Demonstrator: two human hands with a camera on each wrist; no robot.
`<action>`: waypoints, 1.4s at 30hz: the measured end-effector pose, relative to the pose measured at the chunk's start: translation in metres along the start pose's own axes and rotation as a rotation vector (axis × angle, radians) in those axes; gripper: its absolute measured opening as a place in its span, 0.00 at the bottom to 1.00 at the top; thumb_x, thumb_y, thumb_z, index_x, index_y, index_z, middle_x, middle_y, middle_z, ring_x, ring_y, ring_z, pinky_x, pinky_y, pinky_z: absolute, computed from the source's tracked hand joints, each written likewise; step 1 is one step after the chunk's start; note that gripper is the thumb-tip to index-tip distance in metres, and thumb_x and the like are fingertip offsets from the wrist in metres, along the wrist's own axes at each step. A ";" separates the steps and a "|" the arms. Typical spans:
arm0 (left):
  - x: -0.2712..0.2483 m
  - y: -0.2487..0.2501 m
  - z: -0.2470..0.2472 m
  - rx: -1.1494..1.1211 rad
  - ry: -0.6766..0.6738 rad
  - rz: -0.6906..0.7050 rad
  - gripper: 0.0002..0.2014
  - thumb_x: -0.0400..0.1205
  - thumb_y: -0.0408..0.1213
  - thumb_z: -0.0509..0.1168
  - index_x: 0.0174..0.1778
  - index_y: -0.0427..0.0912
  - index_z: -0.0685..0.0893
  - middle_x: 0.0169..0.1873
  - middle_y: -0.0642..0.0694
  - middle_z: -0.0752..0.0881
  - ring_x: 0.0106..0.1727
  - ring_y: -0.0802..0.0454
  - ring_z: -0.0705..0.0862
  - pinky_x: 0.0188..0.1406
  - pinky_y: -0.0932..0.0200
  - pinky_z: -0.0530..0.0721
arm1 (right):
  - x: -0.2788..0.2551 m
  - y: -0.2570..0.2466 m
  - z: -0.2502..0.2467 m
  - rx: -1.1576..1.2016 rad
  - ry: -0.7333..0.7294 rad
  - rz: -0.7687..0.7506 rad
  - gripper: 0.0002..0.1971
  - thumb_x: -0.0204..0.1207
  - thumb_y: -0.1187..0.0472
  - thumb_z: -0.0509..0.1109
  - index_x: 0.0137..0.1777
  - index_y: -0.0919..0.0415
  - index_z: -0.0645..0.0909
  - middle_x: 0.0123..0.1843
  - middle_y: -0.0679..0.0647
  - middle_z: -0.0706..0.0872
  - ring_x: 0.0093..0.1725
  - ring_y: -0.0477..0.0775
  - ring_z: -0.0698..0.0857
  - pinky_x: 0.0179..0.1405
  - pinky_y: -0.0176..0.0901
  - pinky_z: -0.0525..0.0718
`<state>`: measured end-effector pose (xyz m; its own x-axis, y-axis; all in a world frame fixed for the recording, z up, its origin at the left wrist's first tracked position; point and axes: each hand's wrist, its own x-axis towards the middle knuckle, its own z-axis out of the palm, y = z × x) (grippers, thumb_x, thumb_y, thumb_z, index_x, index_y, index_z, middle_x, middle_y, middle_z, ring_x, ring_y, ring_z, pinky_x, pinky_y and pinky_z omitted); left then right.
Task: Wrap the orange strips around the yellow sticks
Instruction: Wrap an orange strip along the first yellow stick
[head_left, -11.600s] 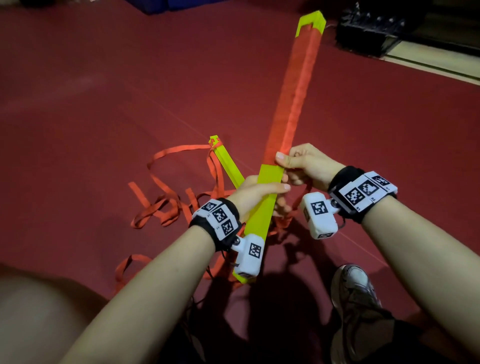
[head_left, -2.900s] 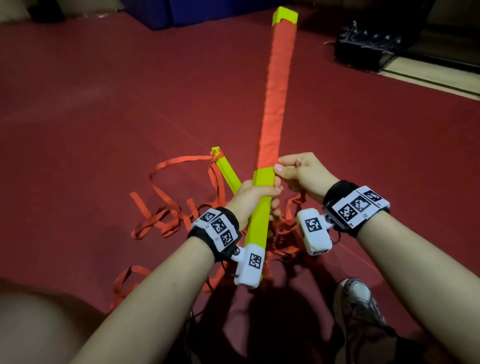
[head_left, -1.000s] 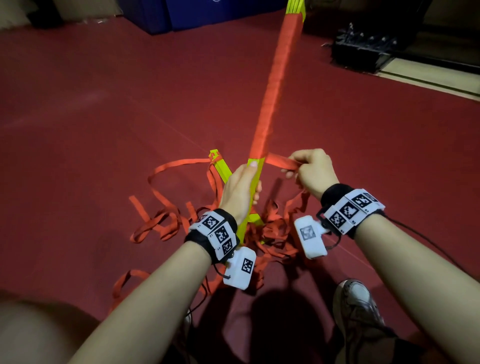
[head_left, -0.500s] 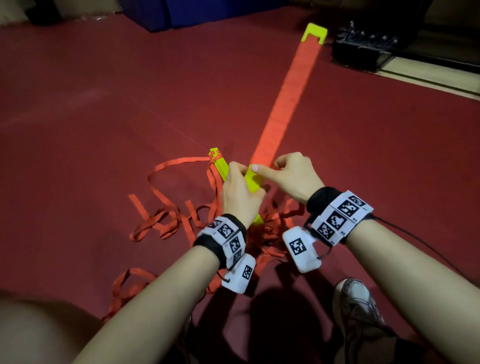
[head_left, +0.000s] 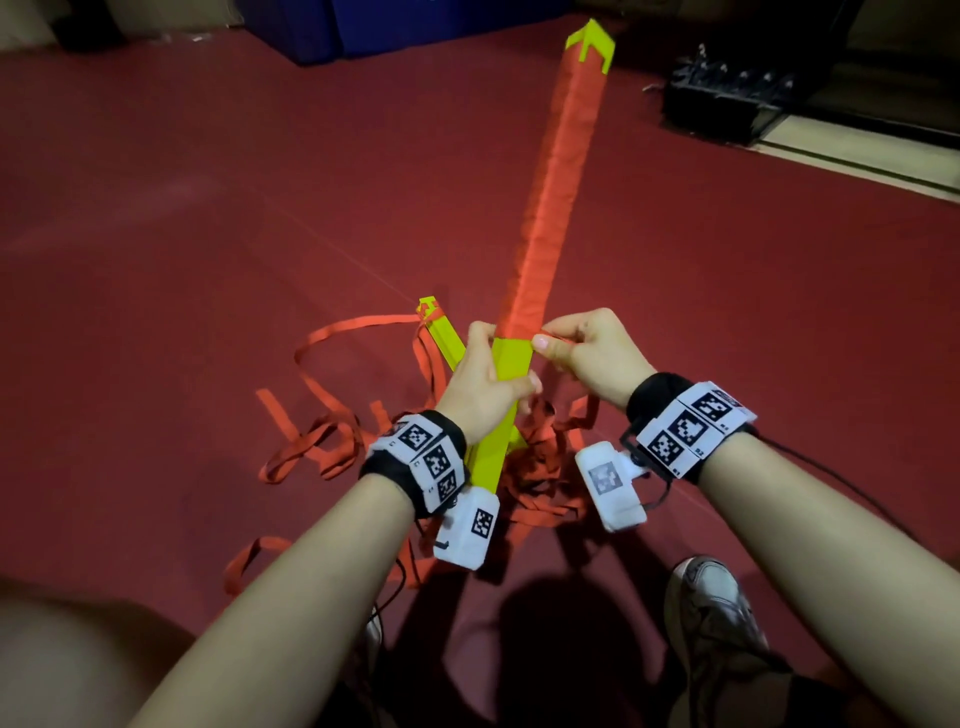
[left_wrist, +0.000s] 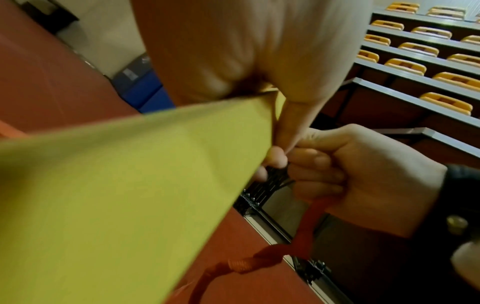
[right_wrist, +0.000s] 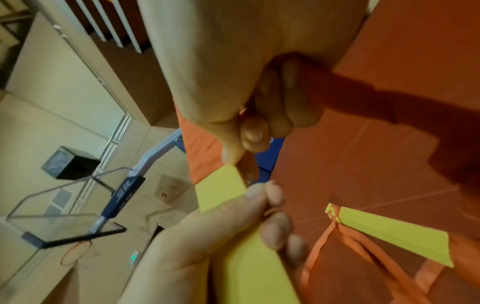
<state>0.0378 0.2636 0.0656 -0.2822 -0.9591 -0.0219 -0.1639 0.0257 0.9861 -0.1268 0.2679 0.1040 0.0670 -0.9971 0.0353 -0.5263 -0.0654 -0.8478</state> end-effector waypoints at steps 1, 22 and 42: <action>0.000 -0.003 0.001 0.042 0.045 0.016 0.26 0.70 0.38 0.73 0.57 0.55 0.66 0.38 0.36 0.87 0.32 0.45 0.84 0.45 0.38 0.88 | 0.000 0.000 -0.001 -0.029 0.005 0.017 0.11 0.82 0.63 0.71 0.40 0.68 0.87 0.22 0.52 0.77 0.24 0.46 0.70 0.29 0.43 0.69; 0.004 0.002 -0.016 0.126 0.340 0.251 0.04 0.86 0.46 0.65 0.54 0.53 0.79 0.29 0.52 0.82 0.28 0.49 0.83 0.36 0.45 0.86 | 0.010 0.021 -0.088 -0.411 0.646 0.372 0.14 0.73 0.67 0.64 0.51 0.56 0.88 0.54 0.64 0.90 0.64 0.71 0.83 0.64 0.58 0.82; -0.004 0.010 0.011 -0.229 0.062 0.110 0.02 0.90 0.33 0.63 0.53 0.45 0.78 0.28 0.47 0.78 0.26 0.51 0.76 0.22 0.58 0.77 | 0.007 0.004 0.021 0.059 0.182 0.029 0.09 0.63 0.68 0.68 0.41 0.60 0.85 0.35 0.59 0.90 0.37 0.63 0.90 0.47 0.61 0.89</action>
<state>0.0266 0.2711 0.0742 -0.2265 -0.9698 0.0907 0.0849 0.0731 0.9937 -0.1111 0.2619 0.0899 -0.1042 -0.9894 0.1011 -0.4752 -0.0398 -0.8790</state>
